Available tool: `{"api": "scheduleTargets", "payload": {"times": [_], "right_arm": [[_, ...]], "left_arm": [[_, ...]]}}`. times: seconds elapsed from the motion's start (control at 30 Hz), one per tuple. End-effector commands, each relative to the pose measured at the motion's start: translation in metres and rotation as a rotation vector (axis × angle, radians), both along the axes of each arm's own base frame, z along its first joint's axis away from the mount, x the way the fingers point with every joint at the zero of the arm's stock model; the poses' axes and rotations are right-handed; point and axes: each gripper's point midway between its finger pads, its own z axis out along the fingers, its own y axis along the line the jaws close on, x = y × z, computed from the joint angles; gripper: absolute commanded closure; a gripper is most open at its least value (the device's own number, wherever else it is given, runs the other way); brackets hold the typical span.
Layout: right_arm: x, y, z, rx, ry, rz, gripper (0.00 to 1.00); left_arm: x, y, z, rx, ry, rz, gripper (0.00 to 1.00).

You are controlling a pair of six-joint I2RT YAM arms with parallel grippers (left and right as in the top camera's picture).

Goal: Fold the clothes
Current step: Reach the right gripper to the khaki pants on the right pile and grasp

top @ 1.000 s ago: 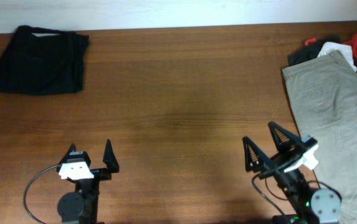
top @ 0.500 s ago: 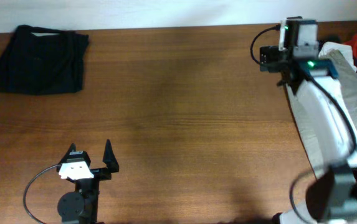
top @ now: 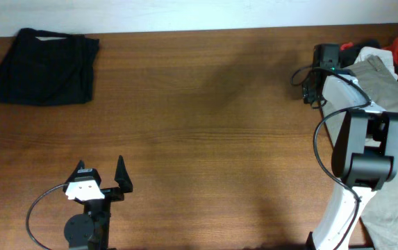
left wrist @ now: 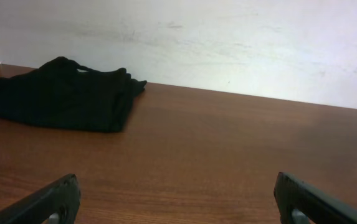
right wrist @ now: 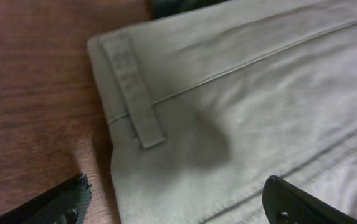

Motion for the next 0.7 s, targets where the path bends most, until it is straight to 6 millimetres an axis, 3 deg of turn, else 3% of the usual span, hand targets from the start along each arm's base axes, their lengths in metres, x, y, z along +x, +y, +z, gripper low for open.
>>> {"api": "scheduleTargets", "payload": {"times": [0.0,0.07,0.2,0.23,0.3,0.33,0.37,0.4,0.43,0.47,0.67], "right_arm": [[0.008,0.000,-0.005,-0.011,-0.001,0.014,0.16],[0.012,-0.001,-0.003,-0.017,-0.019,0.019,0.41],[0.011,-0.007,-0.003,-0.012,-0.026,0.004,0.69],[0.010,-0.009,-0.003,-0.012,-0.026,0.000,0.83],[0.009,-0.009,-0.004,-0.011,-0.021,-0.001,0.96],[0.010,-0.008,-0.004,-0.008,-0.025,-0.006,0.96],[0.010,-0.008,-0.004,0.000,-0.039,-0.027,0.96],[0.011,-0.008,-0.003,0.006,-0.048,-0.031,0.88],[0.012,-0.006,-0.004,0.015,-0.049,-0.025,0.49],[0.013,-0.001,-0.006,0.045,-0.051,-0.010,0.19],[0.015,0.011,-0.023,0.118,-0.034,0.035,0.17]], "left_arm": [[0.000,-0.001,-0.002,0.002,0.002,-0.003,0.01],[0.000,-0.001,-0.002,0.001,0.002,-0.003,0.01],[0.000,-0.001,-0.002,0.001,0.002,-0.003,0.01],[0.000,-0.001,-0.002,0.002,0.002,-0.003,0.01],[0.000,-0.001,-0.002,0.001,0.002,-0.003,0.01],[0.000,-0.001,-0.002,0.001,0.002,-0.003,0.01],[0.000,-0.001,-0.002,0.002,0.002,-0.003,0.01],[0.000,-0.001,-0.002,0.001,0.002,-0.003,0.01],[0.000,-0.001,-0.002,0.001,0.002,-0.003,0.01],[0.000,-0.001,-0.002,0.001,0.002,-0.003,0.01],[0.000,-0.001,-0.002,0.002,0.002,-0.003,0.01]]}}
